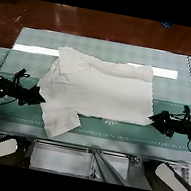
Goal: Fold the shirts.
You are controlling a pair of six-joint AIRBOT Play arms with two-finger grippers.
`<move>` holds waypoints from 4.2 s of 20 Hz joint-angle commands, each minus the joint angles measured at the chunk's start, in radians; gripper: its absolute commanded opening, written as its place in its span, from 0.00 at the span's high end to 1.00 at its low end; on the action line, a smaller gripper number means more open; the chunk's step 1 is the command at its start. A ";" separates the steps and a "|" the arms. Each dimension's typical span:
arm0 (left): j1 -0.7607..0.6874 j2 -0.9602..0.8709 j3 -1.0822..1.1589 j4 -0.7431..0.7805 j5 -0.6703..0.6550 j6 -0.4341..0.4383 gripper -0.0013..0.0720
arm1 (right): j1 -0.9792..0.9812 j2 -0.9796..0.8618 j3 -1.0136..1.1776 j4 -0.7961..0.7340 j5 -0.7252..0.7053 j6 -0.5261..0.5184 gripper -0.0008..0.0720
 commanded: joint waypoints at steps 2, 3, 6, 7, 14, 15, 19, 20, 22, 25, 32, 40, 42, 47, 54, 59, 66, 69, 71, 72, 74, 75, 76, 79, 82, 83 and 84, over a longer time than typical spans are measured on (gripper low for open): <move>-0.001 0.001 0.004 -0.002 0.004 0.000 0.96 | 0.143 -0.070 0.064 0.056 -0.033 -0.081 0.96; 0.000 0.001 0.014 -0.002 0.003 0.008 0.96 | 0.170 -0.067 0.088 0.064 -0.025 -0.098 0.96; 0.000 0.003 0.134 -0.023 -0.056 0.009 0.96 | 0.211 -0.061 0.255 0.061 0.088 -0.094 0.96; 0.000 0.009 0.215 -0.057 -0.089 0.025 0.96 | 0.214 -0.043 0.341 0.060 0.119 -0.087 0.96; -0.004 0.124 0.958 -0.302 0.046 0.022 0.96 | 0.215 0.064 1.257 -0.009 0.134 0.064 0.96; -0.002 0.139 1.056 -0.302 0.077 0.022 0.96 | 0.215 0.064 1.369 -0.012 0.141 0.081 0.96; 0.025 0.253 1.308 -0.261 0.065 0.023 0.96 | 0.215 0.155 1.620 -0.095 0.217 0.101 0.96; 0.032 0.310 1.320 -0.235 0.029 0.023 0.96 | 0.215 0.207 1.619 -0.161 0.232 0.109 0.96; 0.033 0.427 1.319 -0.158 -0.022 0.022 0.96 | 0.215 0.301 1.619 -0.257 0.284 0.143 0.96; 0.029 0.595 1.319 0.047 -0.024 0.017 0.96 | 0.215 0.425 1.619 -0.285 0.306 0.159 0.96; -0.241 0.718 1.305 0.459 -0.082 -0.159 0.96 | 0.215 0.566 1.523 -0.361 0.387 0.215 0.96; -0.271 0.683 0.726 0.507 -0.084 -0.314 0.96 | 0.215 0.528 1.001 -0.042 0.360 0.112 0.96; -0.271 0.609 0.566 0.412 0.097 -0.319 0.96 | 0.215 0.453 0.852 0.021 0.301 0.051 0.96; -0.290 0.209 0.498 0.225 0.455 -0.284 0.96 | 0.216 0.131 0.750 0.216 0.185 -0.113 0.96; -0.330 -0.304 0.822 0.175 0.562 -0.285 0.96 | 0.216 -0.371 0.910 0.315 -0.014 -0.142 0.96; -0.334 -0.465 0.915 0.093 0.505 -0.285 0.96 | 0.292 -0.584 1.077 0.234 -0.029 -0.111 0.96; -0.316 -0.502 0.935 0.094 0.379 -0.264 0.96 | 0.307 -0.664 1.139 0.202 -0.038 -0.043 0.96; -0.271 -0.502 0.994 0.095 0.205 -0.227 0.96 | 0.260 -0.644 1.139 0.196 0.066 -0.047 0.96; -0.237 -0.502 1.004 0.097 0.086 -0.209 0.96 | 0.237 -0.642 1.139 0.151 0.162 -0.045 0.96; -0.224 -0.507 1.004 0.114 0.022 -0.199 0.96 | 0.237 -0.643 1.139 0.100 0.200 -0.040 0.96; -0.215 -0.527 1.001 0.166 -0.097 -0.163 0.96 | 0.251 -0.644 1.138 -0.032 0.253 -0.016 0.96; -0.218 -0.538 0.991 0.179 -0.137 -0.148 0.96 | 0.264 -0.644 1.138 -0.091 0.265 -0.015 0.96; -0.222 -0.547 0.977 0.182 -0.164 -0.137 0.96 | 0.275 -0.644 1.138 -0.137 0.265 -0.002 0.96; -0.227 -0.561 0.945 0.185 -0.214 -0.088 0.96 | 0.303 -0.655 1.138 -0.209 0.278 0.038 0.96; -0.225 -0.563 0.938 0.193 -0.210 -0.090 0.96 | 0.315 -0.679 1.137 -0.211 0.306 0.045 0.96; -0.227 -0.567 0.938 0.193 -0.210 -0.090 0.96 | 0.318 -0.686 1.135 -0.209 0.303 0.045 0.96; -0.230 -0.574 0.938 0.192 -0.211 -0.093 0.96 | 0.322 -0.691 1.134 -0.210 0.297 0.053 0.96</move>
